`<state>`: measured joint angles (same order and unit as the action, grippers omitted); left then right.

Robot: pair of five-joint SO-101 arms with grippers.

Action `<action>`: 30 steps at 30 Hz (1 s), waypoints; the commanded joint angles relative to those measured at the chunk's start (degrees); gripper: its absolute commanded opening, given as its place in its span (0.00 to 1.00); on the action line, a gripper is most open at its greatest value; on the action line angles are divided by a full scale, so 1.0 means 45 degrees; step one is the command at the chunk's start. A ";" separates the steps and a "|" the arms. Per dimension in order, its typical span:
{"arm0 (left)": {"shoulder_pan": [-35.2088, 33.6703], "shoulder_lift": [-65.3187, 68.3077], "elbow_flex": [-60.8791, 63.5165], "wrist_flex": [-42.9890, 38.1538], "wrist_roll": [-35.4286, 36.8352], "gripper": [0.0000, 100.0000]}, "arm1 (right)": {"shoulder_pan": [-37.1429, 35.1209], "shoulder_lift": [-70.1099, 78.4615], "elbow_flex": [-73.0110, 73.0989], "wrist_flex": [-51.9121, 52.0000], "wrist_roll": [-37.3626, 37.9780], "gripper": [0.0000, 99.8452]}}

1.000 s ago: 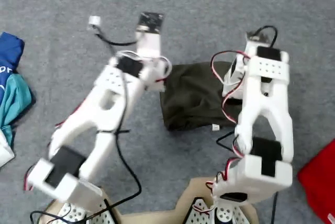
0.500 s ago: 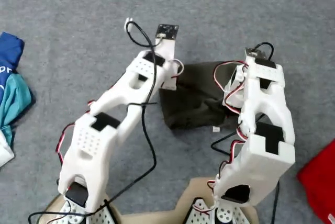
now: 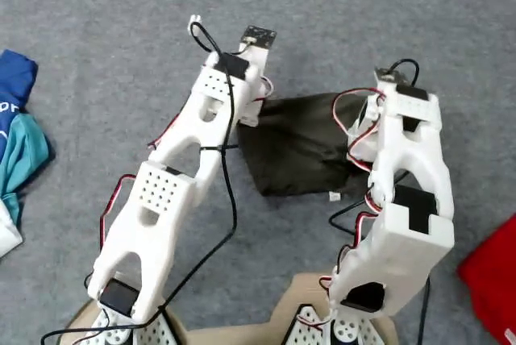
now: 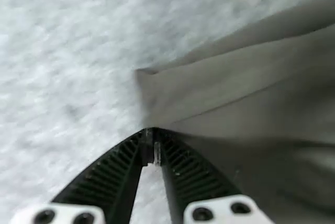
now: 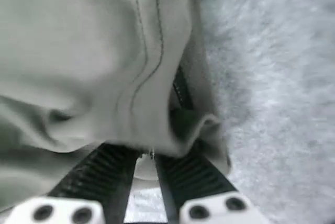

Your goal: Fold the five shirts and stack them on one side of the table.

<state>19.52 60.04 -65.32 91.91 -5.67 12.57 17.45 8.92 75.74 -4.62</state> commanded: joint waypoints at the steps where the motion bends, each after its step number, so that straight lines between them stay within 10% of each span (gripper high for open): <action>1: 0.0137 -0.0244 -0.2540 0.1895 -0.0527 0.02 | 0.0068 -0.1631 -0.1709 0.1114 0.0176 0.01; 8: 0.1289 -0.1631 -0.2286 0.2012 -0.0527 0.02 | -0.0244 -0.2432 -0.4503 0.1797 0.0860 0.01; 20: 0.3907 -0.7687 0.6154 0.1915 0.0664 0.02 | -0.0518 0.4308 -0.9114 0.0703 0.0977 0.01; 30: 0.4337 -0.8410 1.4261 -0.4298 0.1543 0.02 | -0.0498 0.9016 -1.4681 0.2090 0.0977 0.01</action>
<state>38.07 25.67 -9.67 80.75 0.84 10.55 55.69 -47.78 81.89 -0.31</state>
